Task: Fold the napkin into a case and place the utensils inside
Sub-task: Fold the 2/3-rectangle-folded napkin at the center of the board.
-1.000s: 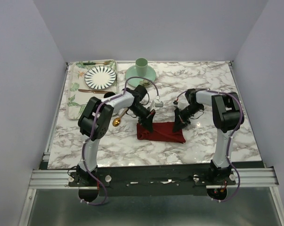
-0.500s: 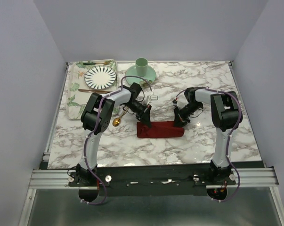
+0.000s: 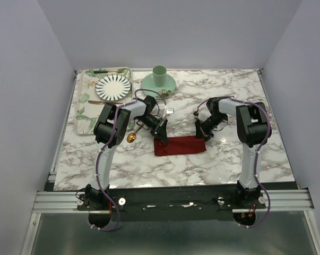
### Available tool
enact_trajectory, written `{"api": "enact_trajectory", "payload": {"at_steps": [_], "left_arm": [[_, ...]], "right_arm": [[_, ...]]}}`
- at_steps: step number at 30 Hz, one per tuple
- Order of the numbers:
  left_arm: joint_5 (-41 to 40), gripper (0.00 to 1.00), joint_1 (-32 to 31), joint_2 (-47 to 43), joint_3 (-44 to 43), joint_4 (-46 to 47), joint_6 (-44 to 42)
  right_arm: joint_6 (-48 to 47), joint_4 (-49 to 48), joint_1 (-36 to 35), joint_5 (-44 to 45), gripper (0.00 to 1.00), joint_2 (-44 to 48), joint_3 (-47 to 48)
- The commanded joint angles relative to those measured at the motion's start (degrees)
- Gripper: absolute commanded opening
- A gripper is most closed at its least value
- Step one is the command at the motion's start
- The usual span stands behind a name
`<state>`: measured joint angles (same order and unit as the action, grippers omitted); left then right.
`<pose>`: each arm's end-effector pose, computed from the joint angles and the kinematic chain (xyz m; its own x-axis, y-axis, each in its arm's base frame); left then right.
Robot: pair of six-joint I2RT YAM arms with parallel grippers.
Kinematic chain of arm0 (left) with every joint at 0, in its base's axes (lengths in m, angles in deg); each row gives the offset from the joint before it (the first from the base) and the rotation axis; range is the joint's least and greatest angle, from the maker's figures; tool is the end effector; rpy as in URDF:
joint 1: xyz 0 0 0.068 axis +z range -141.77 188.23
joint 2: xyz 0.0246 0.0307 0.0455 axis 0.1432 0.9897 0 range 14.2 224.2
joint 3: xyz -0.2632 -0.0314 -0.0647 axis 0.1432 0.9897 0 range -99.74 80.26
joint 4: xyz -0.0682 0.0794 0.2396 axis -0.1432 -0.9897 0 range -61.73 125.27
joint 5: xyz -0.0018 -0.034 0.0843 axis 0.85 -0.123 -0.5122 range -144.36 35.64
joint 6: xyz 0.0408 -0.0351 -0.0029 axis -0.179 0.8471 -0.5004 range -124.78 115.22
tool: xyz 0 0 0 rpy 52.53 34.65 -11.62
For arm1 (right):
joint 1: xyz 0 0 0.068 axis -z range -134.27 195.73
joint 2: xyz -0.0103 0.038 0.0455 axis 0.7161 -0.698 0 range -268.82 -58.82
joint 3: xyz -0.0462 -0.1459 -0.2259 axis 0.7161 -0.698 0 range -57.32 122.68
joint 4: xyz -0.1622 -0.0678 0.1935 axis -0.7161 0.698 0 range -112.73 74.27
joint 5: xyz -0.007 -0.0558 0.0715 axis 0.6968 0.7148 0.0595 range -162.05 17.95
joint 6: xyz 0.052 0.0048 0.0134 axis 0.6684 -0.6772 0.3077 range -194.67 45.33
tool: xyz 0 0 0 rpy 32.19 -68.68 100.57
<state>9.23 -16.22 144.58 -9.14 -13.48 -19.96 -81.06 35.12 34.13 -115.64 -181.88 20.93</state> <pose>0.3654 -0.2011 0.1094 -0.8293 0.5050 -0.2391 0.4197 0.2806 -0.8632 0.3460 0.0962 0.1073 -0.9501 -0.2774 0.1428 -0.1041 0.7133 0.6931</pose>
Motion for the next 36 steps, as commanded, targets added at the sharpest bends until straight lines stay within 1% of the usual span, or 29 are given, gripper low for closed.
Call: {"api": "enact_trajectory", "payload": {"at_steps": [1, 3, 13, 15, 18, 21, 22, 25, 26, 28, 32, 36], "left_arm": [[-1.9, 0.0, 0.7, 1.8, -1.3, 0.1, 1.5], [-2.9, 0.0, 0.8, 2.0, -1.5, -0.3, 0.9], [-4.8, 0.0, 0.7, 2.5, -2.0, -1.7, -0.8], [-5.0, 0.0, 0.8, 2.6, -2.0, -1.9, -1.0], [-5.1, 0.0, 0.7, 2.7, -2.0, -2.2, -1.5], [-4.9, 0.0, 0.7, 2.9, -1.9, -2.2, -1.7], [-4.8, 0.0, 0.7, 2.9, -1.9, -2.1, -1.6], [-4.3, 0.0, 0.7, 3.6, -2.0, -2.4, -1.6], [-4.3, 0.0, 0.7, 3.7, -2.0, -2.5, -1.5], [-4.0, 0.01, 0.7, 3.9, -1.8, -2.5, -1.6], [-3.9, 0.02, 0.8, 3.9, -1.4, -2.8, -2.0], [-4.1, 0.02, 0.9, 4.2, -1.1, -2.8, -2.5]], "right_arm": [[-4.1, -2.8, -0.2, 7.8, 0.13, -1.7, 2.1], [-4.3, -2.3, -0.2, 7.8, 0.15, -0.5, 2.4], [-5.3, 1.0, 0.1, 6.8, 0.34, 7.1, 6.7], [-5.6, 2.2, 0.5, 5.8, 0.36, 7.6, 8.0], [-5.9, 2.9, 1.4, 3.3, 0.42, 8.7, 10.6], [-9.3, 3.5, 1.4, 0.8, 0.5, 10.4, 12.0], [-10.5, 3.6, 1.3, 0.6, 0.56, 10.8, 12.0], [-16.1, 4.3, 0.4, 0.3, 0.64, 11.6, 11.8], [-19.2, 4.3, -0.5, 0.6, 0.65, 12.0, 11.5], [-21.7, 3.5, -1.4, 1.6, 0.65, 13.3, 9.5], [-30.3, 1.7, -4.3, 3.4, 0.65, 14.8, 6.5], [-35.3, 0.2, -7.3, 6.1, 0.65, 15.9, 4.4]]}}
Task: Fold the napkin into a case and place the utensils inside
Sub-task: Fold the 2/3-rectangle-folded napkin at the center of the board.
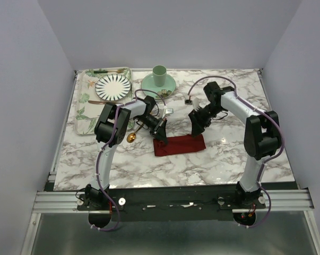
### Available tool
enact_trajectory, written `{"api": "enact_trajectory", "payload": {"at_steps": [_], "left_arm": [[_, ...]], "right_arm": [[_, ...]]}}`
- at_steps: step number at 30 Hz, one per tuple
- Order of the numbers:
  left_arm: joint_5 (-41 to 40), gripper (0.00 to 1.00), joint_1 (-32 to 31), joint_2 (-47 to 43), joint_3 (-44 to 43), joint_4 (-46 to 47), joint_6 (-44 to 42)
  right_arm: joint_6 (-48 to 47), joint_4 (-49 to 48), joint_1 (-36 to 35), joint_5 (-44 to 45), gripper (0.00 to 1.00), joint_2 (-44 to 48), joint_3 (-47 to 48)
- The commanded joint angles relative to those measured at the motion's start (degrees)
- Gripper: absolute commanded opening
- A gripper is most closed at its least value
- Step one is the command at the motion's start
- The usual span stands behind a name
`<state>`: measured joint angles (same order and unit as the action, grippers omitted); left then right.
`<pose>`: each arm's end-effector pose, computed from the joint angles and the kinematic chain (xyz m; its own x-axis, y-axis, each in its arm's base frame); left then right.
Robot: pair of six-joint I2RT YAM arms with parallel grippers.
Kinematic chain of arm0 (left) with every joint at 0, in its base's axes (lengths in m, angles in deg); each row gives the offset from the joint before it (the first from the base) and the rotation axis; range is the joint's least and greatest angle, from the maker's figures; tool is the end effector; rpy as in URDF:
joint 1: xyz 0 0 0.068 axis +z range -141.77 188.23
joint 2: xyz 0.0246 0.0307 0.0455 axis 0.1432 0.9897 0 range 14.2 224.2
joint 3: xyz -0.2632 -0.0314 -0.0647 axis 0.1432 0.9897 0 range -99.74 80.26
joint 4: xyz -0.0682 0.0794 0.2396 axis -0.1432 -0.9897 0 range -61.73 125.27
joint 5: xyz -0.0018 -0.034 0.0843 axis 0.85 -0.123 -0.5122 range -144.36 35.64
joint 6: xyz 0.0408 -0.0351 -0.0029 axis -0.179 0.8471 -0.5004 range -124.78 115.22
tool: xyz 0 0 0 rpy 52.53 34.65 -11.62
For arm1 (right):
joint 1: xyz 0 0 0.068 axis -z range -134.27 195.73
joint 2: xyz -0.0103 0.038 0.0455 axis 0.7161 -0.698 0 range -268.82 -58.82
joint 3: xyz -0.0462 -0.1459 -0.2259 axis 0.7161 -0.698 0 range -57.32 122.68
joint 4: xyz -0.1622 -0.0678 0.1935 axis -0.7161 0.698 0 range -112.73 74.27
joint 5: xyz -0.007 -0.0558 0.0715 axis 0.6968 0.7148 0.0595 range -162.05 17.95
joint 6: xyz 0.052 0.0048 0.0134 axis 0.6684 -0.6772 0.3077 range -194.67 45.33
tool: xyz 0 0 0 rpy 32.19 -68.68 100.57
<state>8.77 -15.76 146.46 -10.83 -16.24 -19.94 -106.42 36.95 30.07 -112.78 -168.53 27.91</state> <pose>0.3684 -0.1986 0.1027 -0.8428 0.5044 -0.1879 0.3792 0.3087 -0.8723 0.3473 0.1216 0.2147 -0.6732 -0.6029 -0.4282 -0.7324 0.4637 0.4985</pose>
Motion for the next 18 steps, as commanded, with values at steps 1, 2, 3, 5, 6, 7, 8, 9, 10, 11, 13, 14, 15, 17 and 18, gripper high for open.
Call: {"api": "enact_trajectory", "payload": {"at_steps": [1, 2, 3, 5, 6, 7, 8, 9, 10, 11, 13, 14, 15, 17, 18], "left_arm": [[-3.7, 0.02, 0.4, 2.3, 0.6, -0.1, -2.5], [-3.6, 0.02, 0.4, 2.4, 0.6, -0.1, -2.5], [-3.6, 0.02, 0.4, 2.4, 0.6, -0.1, -2.6], [-3.7, 0.02, 0.5, 2.4, 0.6, -0.1, -2.6], [-3.8, 0.02, 0.5, 2.3, 0.6, -0.1, -2.8], [-3.8, 0.02, 0.6, 2.3, 0.6, -0.1, -2.9], [-3.9, 0.02, 0.7, 2.2, 0.6, 0.0, -2.9], [-3.9, 0.02, 0.7, 2.2, 0.6, 0.0, -2.9], [-3.9, 0.02, 0.7, 2.2, 0.6, -0.1, -2.9], [-3.9, 0.02, 0.8, 2.2, 0.6, -0.1, -2.9], [-3.8, 0.02, 0.9, 2.3, 0.4, -0.1, -2.9], [-3.8, 0.02, 0.9, 2.4, 0.3, 0.0, -2.9], [-3.8, 0.02, 1.0, 2.4, 0.2, -0.1, -2.9], [-3.8, 0.02, 1.0, 2.4, 0.1, -0.1, -3.0], [-3.8, 0.02, 1.0, 2.4, 0.1, -0.1, -3.1]], "right_arm": [[-10.7, -2.3, -4.0, 3.8, 0.65, 2.8, -3.1], [-11.7, -3.3, -5.4, 4.3, 0.65, 3.2, -3.9], [-12.1, -4.0, -6.0, 5.5, 0.65, 3.3, -4.3], [-12.4, -5.4, -7.4, 6.1, 0.63, 2.8, -4.8], [-12.4, -5.8, -7.9, 6.8, 0.61, 2.5, -5.0], [-12.4, -6.1, -8.2, 7.2, 0.59, 2.2, -5.1], [-12.4, -6.9, -8.8, 7.7, 0.58, 2.0, -5.2], [-12.6, -7.0, -8.9, 8.5, 0.56, 1.7, -5.6], [-12.9, -7.3, -9.0, 8.6, 0.53, 1.5, -5.8], [-13.3, -7.4, -9.3, 8.9, 0.52, 1.3, -6.0], [-13.5, -7.5, -9.5, 9.4, 0.43, 0.9, -6.2], [-13.3, -7.8, -9.7, 9.6, 0.4, 0.8, -6.3], [-13.3, -8.3, -9.7, 10.1, 0.36, 0.7, -6.5], [-13.1, -8.8, -9.8, 10.7, 0.32, 0.2, -6.5], [-13.0, -8.9, -9.8, 11.0, 0.31, -0.1, -6.4]]}}
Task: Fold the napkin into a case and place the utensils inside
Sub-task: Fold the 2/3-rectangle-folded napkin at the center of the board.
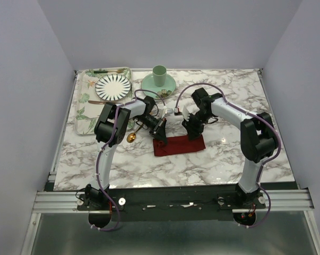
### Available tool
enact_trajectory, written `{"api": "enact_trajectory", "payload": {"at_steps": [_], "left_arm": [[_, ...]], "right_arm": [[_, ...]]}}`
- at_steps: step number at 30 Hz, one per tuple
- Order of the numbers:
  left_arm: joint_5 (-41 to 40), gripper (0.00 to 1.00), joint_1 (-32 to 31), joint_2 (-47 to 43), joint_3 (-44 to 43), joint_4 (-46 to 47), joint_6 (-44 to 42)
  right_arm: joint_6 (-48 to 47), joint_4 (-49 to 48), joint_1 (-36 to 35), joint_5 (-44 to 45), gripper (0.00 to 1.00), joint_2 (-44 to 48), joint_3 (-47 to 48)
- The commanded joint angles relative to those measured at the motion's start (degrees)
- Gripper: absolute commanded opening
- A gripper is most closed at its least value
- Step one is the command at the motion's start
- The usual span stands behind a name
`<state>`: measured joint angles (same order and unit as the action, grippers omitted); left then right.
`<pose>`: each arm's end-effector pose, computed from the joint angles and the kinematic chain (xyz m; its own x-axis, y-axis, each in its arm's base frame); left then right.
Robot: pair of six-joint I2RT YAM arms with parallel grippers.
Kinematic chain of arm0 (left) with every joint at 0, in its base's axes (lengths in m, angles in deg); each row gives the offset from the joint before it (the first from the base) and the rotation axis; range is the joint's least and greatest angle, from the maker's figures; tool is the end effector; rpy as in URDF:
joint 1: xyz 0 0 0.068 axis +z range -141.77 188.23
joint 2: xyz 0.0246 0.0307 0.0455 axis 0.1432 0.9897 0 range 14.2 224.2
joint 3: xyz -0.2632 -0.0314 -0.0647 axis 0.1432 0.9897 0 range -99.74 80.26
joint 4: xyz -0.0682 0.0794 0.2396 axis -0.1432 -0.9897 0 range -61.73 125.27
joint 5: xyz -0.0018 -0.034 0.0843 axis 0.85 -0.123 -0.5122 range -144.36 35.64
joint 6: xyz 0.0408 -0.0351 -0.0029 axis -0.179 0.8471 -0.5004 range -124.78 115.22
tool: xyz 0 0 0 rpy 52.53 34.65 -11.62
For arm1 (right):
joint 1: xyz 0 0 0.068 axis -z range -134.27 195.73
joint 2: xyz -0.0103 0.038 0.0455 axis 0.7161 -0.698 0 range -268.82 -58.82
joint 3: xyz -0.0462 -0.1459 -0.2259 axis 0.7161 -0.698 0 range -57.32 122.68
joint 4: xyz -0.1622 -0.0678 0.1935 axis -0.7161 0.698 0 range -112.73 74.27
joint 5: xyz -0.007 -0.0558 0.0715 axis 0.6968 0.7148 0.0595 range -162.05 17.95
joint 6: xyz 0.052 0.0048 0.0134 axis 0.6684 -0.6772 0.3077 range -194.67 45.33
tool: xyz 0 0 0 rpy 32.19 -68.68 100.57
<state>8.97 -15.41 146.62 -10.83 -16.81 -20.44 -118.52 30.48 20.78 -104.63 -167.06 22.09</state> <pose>0.3687 -0.1961 0.1018 -0.8451 0.5021 -0.1835 0.3732 0.3083 -0.8750 0.3189 0.1696 0.1957 -0.3543 -0.8088 -0.4694 -0.9272 0.2386 0.2887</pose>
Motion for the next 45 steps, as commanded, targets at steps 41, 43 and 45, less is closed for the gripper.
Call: {"api": "enact_trajectory", "payload": {"at_steps": [41, 43, 45], "left_arm": [[3.0, 0.39, 3.4, -6.6, 1.1, 1.6, -6.5], [4.1, 0.45, 4.7, -8.6, 1.7, 2.2, -6.4], [4.3, 0.49, 5.6, -11.7, 3.0, 3.2, -6.3]], "right_arm": [[2.5, 1.9, -0.5, 5.0, 0.14, -9.1, -0.1], [2.5, 2.5, -0.5, 4.4, 0.13, -9.1, -0.6], [2.9, 3.6, -0.5, 3.7, 0.11, -8.8, -1.2]]}}
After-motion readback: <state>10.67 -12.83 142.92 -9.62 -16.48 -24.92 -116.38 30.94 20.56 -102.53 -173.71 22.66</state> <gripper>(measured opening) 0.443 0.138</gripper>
